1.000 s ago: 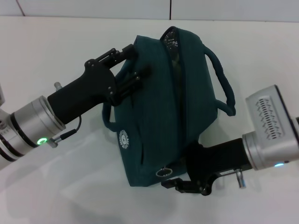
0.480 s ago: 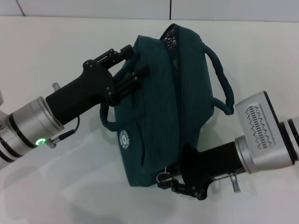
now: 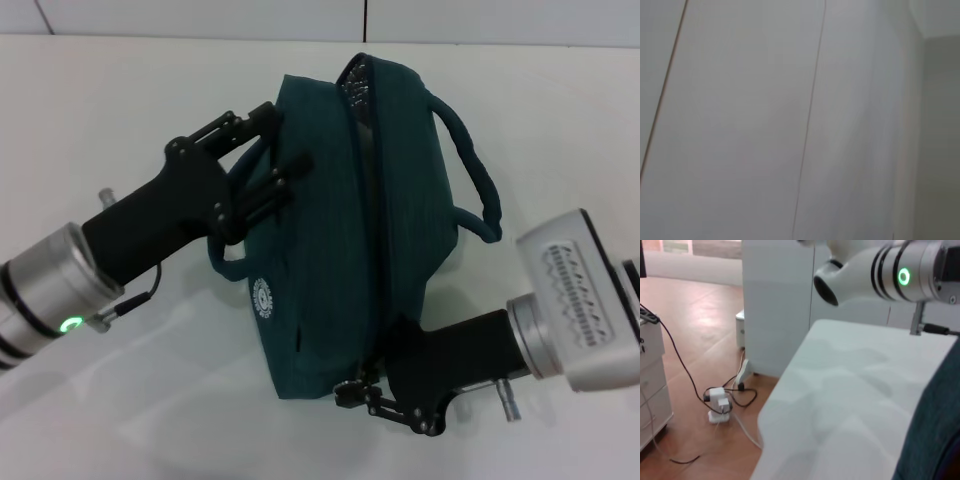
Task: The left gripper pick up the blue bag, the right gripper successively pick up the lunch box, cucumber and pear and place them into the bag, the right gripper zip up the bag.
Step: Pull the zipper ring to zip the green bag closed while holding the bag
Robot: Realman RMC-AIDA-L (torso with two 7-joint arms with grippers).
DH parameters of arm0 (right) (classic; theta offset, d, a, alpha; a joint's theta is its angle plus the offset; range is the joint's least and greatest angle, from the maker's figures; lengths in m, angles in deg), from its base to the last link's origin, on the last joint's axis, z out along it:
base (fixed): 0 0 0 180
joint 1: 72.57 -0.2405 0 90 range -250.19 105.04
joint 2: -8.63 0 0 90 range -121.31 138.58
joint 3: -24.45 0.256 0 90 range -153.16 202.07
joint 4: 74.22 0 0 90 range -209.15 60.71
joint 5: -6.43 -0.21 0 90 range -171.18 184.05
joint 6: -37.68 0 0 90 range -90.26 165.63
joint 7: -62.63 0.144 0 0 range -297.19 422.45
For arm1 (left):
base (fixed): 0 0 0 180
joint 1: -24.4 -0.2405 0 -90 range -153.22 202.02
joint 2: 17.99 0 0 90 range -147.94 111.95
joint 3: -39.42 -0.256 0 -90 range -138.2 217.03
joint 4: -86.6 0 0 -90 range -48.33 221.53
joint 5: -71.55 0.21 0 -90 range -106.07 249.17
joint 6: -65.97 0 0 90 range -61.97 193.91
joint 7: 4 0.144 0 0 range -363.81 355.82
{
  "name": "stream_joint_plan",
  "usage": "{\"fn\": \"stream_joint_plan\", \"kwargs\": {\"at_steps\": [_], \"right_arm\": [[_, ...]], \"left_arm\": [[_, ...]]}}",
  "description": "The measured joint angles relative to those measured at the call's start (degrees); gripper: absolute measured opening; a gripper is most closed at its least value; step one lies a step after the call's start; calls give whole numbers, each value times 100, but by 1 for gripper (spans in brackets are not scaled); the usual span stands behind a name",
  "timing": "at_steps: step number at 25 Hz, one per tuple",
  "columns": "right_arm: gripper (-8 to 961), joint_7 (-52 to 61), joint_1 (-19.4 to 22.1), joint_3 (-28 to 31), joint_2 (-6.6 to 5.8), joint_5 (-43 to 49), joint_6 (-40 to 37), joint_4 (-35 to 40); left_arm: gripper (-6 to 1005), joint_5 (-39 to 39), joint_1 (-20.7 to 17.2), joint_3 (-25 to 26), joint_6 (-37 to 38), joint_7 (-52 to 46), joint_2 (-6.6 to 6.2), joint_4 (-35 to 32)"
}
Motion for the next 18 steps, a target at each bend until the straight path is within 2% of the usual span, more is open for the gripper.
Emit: {"fn": "stream_joint_plan", "kwargs": {"at_steps": [6, 12, 18], "right_arm": [[46, -730, 383, 366, -3, -109, -409, 256], [43, -1662, 517, 711, -7, -733, -740, 57], [39, -2134, 530, 693, 9, -1224, -688, -46]], "left_arm": [[605, -96, -270, 17, 310, 90, 4, 1], [587, -119, -675, -16, 745, 328, -6, 15], [569, -99, -1100, -33, 927, 687, 3, 80]]}}
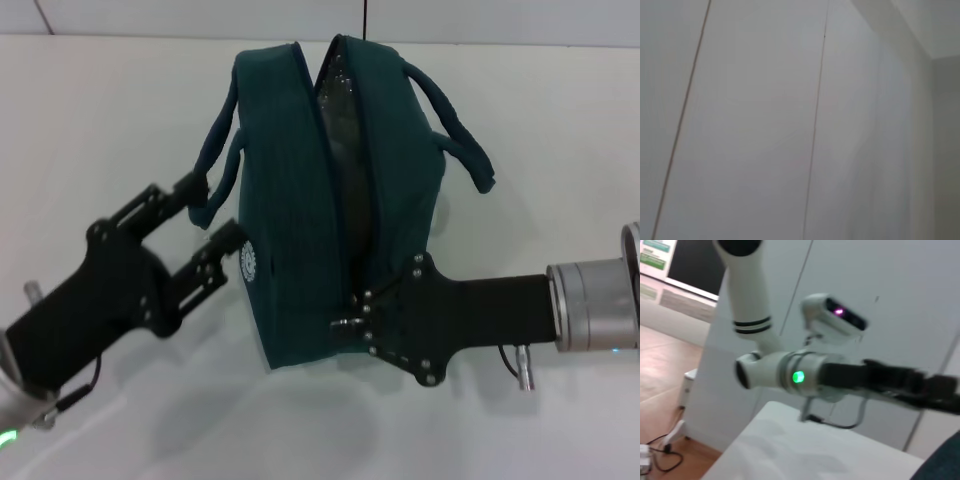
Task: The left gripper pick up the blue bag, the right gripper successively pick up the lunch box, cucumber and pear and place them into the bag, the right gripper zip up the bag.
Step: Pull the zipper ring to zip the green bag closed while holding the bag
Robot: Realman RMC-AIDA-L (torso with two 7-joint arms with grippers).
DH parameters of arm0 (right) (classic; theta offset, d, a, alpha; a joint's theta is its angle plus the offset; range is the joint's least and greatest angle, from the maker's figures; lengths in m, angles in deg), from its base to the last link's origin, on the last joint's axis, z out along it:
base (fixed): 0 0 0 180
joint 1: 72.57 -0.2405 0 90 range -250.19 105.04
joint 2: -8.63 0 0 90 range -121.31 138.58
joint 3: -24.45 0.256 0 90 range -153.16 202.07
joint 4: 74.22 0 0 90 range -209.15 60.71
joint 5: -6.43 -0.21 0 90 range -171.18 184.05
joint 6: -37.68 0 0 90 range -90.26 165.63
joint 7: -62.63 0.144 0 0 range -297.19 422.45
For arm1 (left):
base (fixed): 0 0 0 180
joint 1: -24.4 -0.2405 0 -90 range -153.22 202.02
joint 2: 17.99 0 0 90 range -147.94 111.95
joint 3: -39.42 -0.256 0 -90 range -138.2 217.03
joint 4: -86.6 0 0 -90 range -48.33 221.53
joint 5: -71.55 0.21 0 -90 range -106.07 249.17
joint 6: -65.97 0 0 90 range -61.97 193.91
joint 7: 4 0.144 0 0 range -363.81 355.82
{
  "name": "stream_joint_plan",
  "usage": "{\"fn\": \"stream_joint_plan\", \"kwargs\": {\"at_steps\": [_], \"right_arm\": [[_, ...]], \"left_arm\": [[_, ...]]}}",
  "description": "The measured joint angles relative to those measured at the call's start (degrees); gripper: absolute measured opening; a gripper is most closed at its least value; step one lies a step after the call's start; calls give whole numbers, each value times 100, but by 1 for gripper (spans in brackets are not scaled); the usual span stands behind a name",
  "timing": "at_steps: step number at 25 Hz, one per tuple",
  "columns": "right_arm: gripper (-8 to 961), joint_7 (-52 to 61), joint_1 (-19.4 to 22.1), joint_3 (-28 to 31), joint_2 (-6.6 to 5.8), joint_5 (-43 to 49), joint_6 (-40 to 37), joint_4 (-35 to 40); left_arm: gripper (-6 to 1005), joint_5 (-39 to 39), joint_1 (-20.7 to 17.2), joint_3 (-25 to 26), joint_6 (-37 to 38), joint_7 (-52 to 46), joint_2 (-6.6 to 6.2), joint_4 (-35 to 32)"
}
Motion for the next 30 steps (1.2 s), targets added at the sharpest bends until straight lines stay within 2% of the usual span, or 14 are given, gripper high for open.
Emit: {"fn": "stream_joint_plan", "kwargs": {"at_steps": [5, 11, 18, 30], "right_arm": [[36, -34, -204, 5, 2, -102, 95, -169], [32, -210, -266, 61, 2, -308, 167, -174], [32, -236, -314, 66, 2, -387, 220, -181], [32, -265, -289, 24, 2, -541, 229, -179]], "left_arm": [[554, 41, -216, -128, -84, 301, -9, 323], [536, 135, -348, -455, -477, 303, -32, 379], [516, 252, -190, -663, -754, 173, -24, 417], [480, 274, 25, -652, -1346, 66, -24, 413]]}}
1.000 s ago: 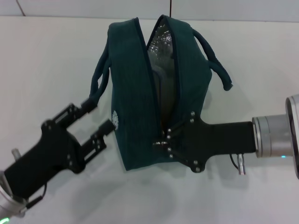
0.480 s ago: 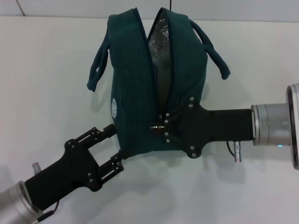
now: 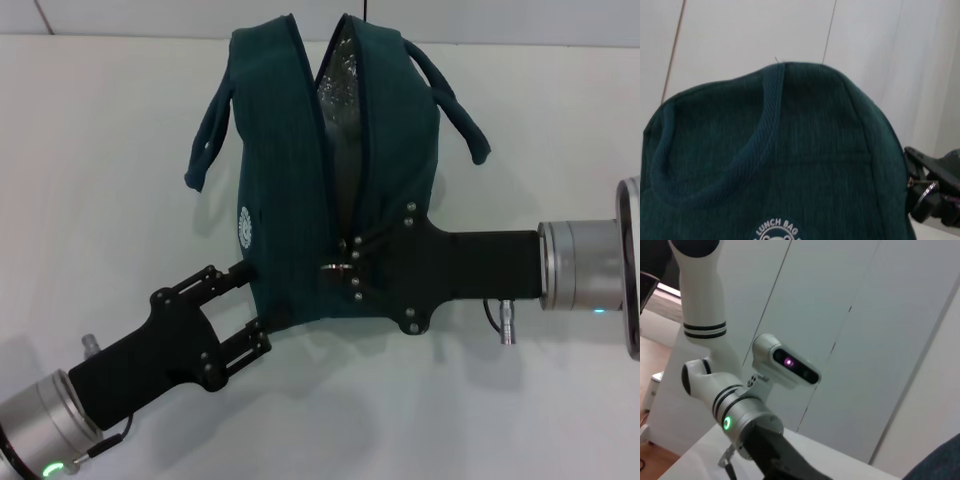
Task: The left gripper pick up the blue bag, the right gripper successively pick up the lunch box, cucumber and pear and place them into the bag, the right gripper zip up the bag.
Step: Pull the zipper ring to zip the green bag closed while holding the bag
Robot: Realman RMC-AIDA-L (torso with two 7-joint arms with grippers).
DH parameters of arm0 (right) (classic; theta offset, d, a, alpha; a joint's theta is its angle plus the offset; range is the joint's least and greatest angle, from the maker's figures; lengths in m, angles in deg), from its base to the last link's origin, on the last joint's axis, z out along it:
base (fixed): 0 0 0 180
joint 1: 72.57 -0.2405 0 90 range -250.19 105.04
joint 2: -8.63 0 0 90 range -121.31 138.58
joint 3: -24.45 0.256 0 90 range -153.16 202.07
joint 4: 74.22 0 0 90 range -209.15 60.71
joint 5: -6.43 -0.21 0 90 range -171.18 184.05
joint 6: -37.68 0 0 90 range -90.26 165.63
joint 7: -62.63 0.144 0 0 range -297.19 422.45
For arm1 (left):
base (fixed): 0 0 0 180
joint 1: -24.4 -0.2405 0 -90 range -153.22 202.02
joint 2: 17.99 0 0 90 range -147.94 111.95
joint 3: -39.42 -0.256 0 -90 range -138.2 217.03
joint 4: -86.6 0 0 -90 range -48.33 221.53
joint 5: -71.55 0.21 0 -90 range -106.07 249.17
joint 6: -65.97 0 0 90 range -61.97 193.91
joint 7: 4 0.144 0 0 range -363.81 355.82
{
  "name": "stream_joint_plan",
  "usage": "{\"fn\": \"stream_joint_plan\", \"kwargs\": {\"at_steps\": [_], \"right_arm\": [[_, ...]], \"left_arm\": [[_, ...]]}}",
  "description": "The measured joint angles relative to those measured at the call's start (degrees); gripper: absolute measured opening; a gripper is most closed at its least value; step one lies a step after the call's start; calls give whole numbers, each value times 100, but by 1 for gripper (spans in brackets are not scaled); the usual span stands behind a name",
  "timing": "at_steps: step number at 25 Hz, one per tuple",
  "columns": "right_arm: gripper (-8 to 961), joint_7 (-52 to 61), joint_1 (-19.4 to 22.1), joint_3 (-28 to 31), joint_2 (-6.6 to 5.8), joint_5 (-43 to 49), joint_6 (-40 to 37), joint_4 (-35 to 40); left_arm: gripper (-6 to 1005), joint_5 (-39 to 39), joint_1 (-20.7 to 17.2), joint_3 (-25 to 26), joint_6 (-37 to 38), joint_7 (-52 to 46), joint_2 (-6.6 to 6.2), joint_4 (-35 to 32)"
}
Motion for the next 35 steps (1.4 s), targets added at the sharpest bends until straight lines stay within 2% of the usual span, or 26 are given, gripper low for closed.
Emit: {"fn": "stream_joint_plan", "kwargs": {"at_steps": [11, 16, 24, 30, 35], "right_arm": [[32, -22, 29, -3, 0, -58, -18, -5], [32, -23, 86, -27, 0, -125, -18, -19], [32, -168, 113, -120, 0, -502, -13, -211], [33, -238, 170, -185, 0, -949, -48, -325], [33, -239, 186, -298, -2, -1401, -62, -407]], "left_arm": [[447, -195, 16, 24, -95, 228, 9, 7], [213, -179, 102, 5, -180, 458, -9, -10], [130, -69, 226, -21, -381, 597, 6, -43], [54, 312, 331, -24, -390, 700, 0, -51], [55, 713, 383, -28, -400, 947, 21, -22]]}}
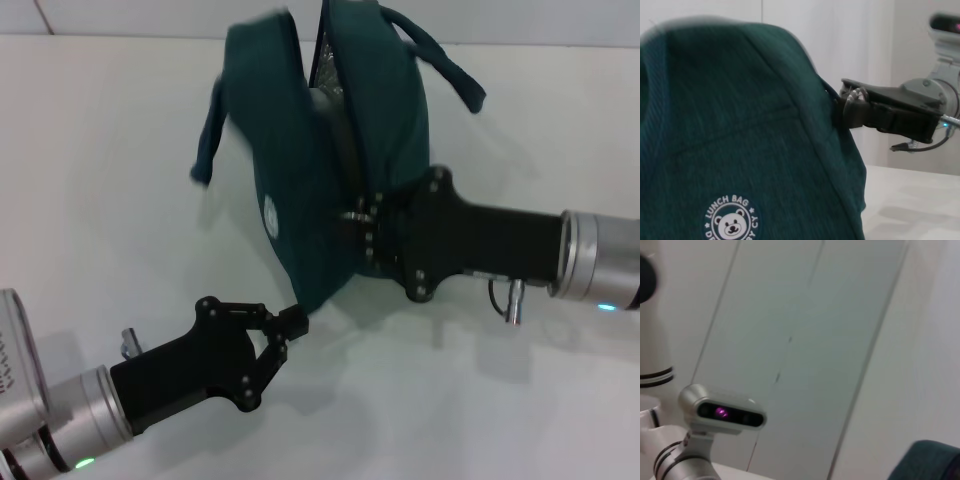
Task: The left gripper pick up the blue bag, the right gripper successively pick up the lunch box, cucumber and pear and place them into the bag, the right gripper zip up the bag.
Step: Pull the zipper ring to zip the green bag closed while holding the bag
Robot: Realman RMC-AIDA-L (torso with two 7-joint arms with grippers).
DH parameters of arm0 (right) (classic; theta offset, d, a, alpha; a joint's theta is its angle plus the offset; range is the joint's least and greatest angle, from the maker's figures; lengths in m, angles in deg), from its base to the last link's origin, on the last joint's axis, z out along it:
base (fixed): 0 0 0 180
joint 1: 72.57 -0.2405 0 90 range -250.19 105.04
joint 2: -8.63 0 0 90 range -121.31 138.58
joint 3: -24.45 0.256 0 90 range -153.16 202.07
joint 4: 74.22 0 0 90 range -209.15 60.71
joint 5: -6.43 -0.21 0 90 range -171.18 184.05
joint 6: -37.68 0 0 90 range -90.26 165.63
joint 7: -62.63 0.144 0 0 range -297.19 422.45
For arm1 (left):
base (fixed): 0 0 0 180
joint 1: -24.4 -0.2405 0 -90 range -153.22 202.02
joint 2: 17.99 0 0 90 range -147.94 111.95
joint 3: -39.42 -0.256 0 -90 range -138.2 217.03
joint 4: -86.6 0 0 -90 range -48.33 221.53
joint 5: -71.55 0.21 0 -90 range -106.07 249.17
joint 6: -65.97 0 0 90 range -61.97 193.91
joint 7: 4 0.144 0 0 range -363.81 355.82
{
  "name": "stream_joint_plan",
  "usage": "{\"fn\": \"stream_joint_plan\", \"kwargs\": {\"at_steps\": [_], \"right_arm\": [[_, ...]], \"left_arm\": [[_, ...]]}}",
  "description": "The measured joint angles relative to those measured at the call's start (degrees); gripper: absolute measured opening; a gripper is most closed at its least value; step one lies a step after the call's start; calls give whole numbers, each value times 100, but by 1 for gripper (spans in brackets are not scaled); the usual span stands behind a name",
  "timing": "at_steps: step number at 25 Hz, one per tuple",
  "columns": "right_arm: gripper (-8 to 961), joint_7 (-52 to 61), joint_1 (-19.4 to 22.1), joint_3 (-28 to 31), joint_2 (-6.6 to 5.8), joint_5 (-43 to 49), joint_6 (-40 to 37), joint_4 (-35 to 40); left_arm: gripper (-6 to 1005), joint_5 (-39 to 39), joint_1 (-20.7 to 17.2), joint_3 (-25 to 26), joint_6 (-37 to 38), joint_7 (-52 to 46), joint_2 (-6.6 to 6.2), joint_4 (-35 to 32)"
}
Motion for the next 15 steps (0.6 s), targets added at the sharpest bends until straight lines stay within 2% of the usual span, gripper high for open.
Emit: {"fn": "stream_joint_plan", "kwargs": {"at_steps": [11, 15], "right_arm": [[33, -5, 14, -155, 3, -374, -28, -112], [33, -6, 36, -157, 2, -375, -28, -116]], "left_arm": [[5, -77, 12, 47, 9, -15, -2, 26], [20, -346, -32, 50, 50, -120, 0, 25]]}}
